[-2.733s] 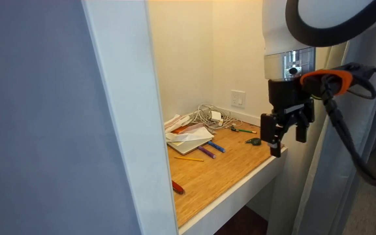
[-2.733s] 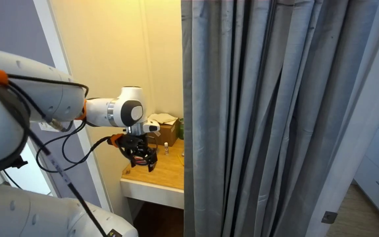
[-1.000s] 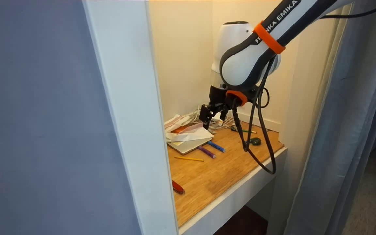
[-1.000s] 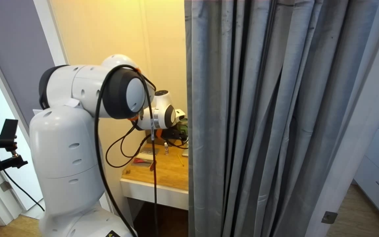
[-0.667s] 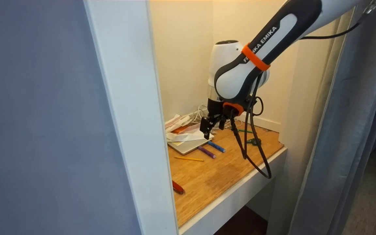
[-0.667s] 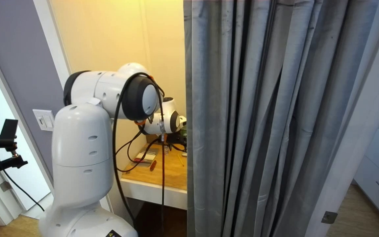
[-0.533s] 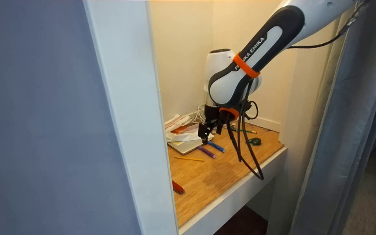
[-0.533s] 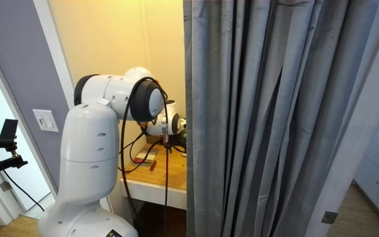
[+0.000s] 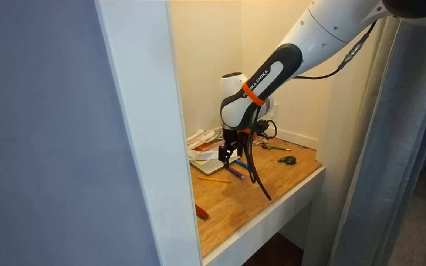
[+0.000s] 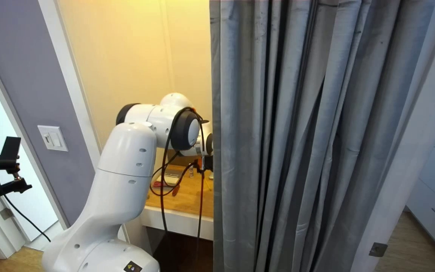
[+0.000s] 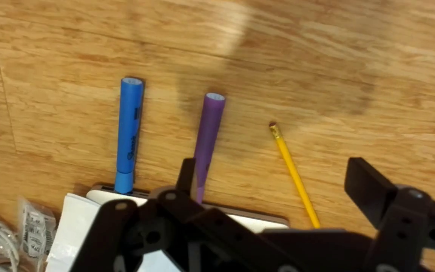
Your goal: Move the purple marker forward and put it upright
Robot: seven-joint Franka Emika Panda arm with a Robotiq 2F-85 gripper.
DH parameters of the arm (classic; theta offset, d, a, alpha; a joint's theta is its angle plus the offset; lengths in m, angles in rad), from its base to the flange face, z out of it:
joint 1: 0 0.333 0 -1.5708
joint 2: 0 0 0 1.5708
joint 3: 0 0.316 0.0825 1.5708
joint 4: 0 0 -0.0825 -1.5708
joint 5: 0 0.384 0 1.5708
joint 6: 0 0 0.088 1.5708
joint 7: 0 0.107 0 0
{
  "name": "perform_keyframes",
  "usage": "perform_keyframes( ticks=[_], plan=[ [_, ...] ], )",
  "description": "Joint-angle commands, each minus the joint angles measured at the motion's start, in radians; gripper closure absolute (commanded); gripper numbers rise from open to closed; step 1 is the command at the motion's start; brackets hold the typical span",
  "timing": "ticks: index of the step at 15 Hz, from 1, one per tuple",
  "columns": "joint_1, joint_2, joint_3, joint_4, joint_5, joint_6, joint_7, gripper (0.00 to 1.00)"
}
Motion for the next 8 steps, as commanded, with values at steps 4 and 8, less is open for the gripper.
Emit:
perform_keyframes(
  ticks=[4,8],
  plan=[
    [-0.033,0.19,0.004,0.238,0.038,-0.059,-0.115,0.0],
    [-0.05,0.267,0.002,0.304,0.046,-0.064,-0.153,0.0]
  ],
)
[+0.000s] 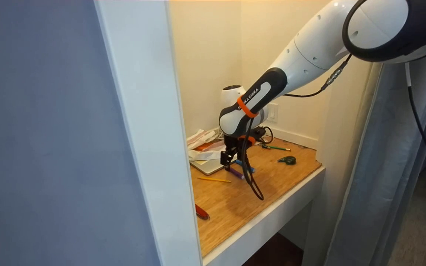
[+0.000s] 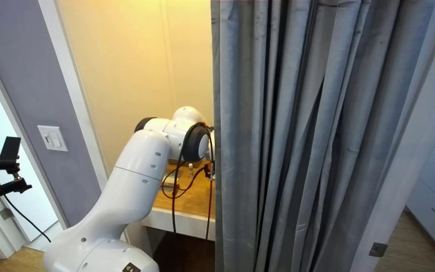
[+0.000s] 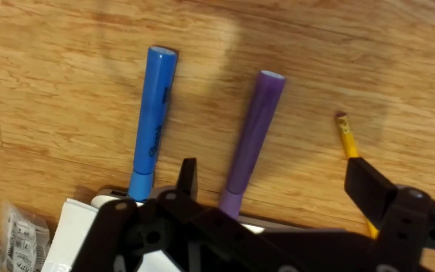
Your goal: Move the purple marker forward and put it upright
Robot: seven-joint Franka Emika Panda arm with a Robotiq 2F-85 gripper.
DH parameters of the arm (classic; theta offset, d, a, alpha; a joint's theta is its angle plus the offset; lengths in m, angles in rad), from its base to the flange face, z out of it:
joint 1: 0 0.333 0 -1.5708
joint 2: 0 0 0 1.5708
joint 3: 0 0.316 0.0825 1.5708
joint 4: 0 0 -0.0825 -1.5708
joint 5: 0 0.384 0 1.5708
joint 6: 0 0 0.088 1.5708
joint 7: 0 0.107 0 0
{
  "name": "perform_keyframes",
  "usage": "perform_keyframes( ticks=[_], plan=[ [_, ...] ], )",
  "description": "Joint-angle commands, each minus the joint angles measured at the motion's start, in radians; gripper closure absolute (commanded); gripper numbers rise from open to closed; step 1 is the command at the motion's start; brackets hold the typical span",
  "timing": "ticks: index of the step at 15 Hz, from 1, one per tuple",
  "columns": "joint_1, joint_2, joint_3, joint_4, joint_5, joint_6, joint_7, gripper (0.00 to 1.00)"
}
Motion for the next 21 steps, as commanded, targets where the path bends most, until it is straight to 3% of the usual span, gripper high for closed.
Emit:
perform_keyframes(
  ticks=[1,3,4,5,14,16,17,21],
  plan=[
    [-0.028,0.088,0.02,0.101,0.037,-0.032,-0.063,0.0],
    [-0.045,0.115,0.033,0.126,0.061,-0.032,-0.079,0.0],
    [-0.051,0.125,0.04,0.133,0.072,-0.032,-0.087,0.09],
    [-0.053,0.133,0.041,0.142,0.079,-0.027,-0.088,0.28],
    [-0.03,0.123,0.016,0.154,0.099,-0.088,-0.023,0.91],
    [-0.036,0.105,0.017,0.125,0.099,-0.082,-0.024,0.95],
    [-0.043,0.084,0.018,0.087,0.099,-0.074,-0.029,0.91],
    [-0.073,-0.003,0.024,-0.062,0.109,-0.038,-0.037,0.91]
  ],
)
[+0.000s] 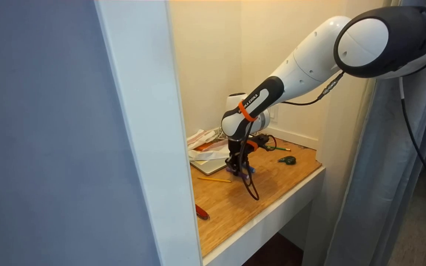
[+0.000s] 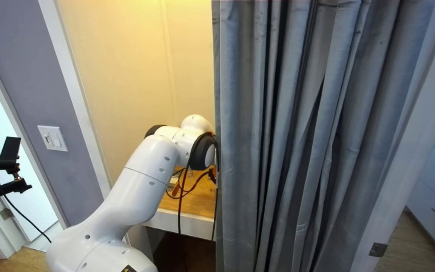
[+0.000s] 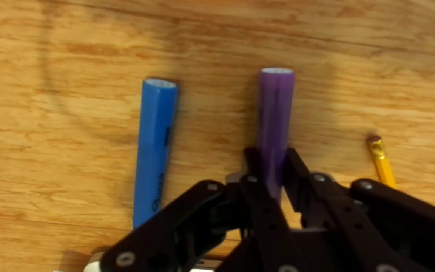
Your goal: Move the purple marker forward and put it upright
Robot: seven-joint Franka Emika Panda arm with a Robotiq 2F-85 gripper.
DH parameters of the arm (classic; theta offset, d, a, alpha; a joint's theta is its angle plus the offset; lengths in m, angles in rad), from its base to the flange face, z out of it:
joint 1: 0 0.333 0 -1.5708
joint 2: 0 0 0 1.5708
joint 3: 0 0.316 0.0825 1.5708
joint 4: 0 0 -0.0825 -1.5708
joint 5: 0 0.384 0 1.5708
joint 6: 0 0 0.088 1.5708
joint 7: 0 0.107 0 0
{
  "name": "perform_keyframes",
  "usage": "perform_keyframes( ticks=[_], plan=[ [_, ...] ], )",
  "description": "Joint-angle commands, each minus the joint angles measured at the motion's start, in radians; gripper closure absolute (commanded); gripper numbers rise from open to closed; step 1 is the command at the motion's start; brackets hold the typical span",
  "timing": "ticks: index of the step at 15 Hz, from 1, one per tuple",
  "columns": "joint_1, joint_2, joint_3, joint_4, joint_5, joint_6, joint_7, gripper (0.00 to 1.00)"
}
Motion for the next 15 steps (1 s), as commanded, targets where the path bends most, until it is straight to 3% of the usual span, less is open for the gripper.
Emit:
perform_keyframes(
  ticks=[1,5,9,11,12,15],
  plan=[
    [-0.037,-0.133,0.014,-0.205,0.035,0.027,-0.011,0.91],
    [-0.052,-0.246,0.016,-0.399,0.065,0.085,0.016,0.91],
    [-0.12,-0.326,0.102,-0.554,0.193,0.159,-0.053,0.93],
    [-0.136,-0.342,0.123,-0.593,0.245,0.179,-0.058,0.92],
    [-0.097,-0.288,0.084,-0.509,0.196,0.138,-0.034,0.8],
    [-0.108,-0.314,0.097,-0.555,0.221,0.154,-0.038,0.8]
  ],
)
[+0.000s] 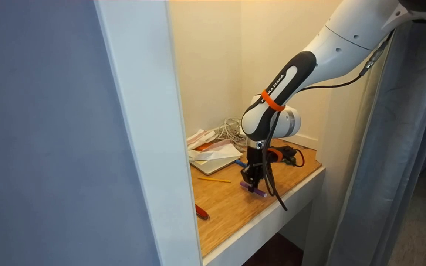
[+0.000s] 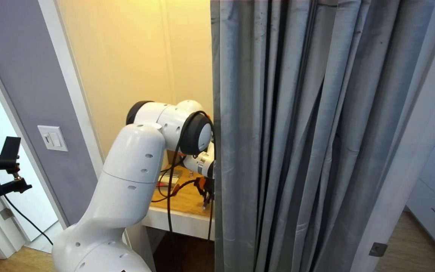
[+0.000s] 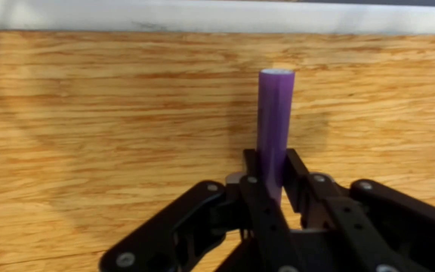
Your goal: Move the purple marker forward and put it upright
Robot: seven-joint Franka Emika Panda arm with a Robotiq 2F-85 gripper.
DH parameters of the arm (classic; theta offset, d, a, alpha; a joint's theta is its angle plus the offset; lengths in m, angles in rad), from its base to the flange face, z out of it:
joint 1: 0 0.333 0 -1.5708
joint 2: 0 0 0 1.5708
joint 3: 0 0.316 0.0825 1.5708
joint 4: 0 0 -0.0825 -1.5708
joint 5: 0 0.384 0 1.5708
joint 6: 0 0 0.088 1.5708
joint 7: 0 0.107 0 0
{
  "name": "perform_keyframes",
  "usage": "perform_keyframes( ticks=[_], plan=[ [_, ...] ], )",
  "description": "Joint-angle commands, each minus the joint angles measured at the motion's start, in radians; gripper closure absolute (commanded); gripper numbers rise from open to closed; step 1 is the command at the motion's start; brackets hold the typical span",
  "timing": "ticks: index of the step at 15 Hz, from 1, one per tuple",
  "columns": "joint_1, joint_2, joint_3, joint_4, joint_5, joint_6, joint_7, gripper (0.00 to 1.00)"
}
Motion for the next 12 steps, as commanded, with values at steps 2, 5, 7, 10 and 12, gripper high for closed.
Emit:
perform_keyframes(
  ticks=[2,5,7,10,12],
  plan=[
    [0.01,-0.001,-0.011,0.002,0.012,-0.003,-0.007,0.8],
    [0.012,0.016,-0.006,0.007,0.019,0.024,-0.01,0.92],
    [0.01,0.03,-0.004,0.009,0.025,0.039,-0.009,0.93],
    [0.007,0.04,-0.002,0.007,0.023,0.073,-0.01,0.92],
    [0.003,0.04,0.003,0.005,0.022,0.094,-0.018,0.53]
  ],
)
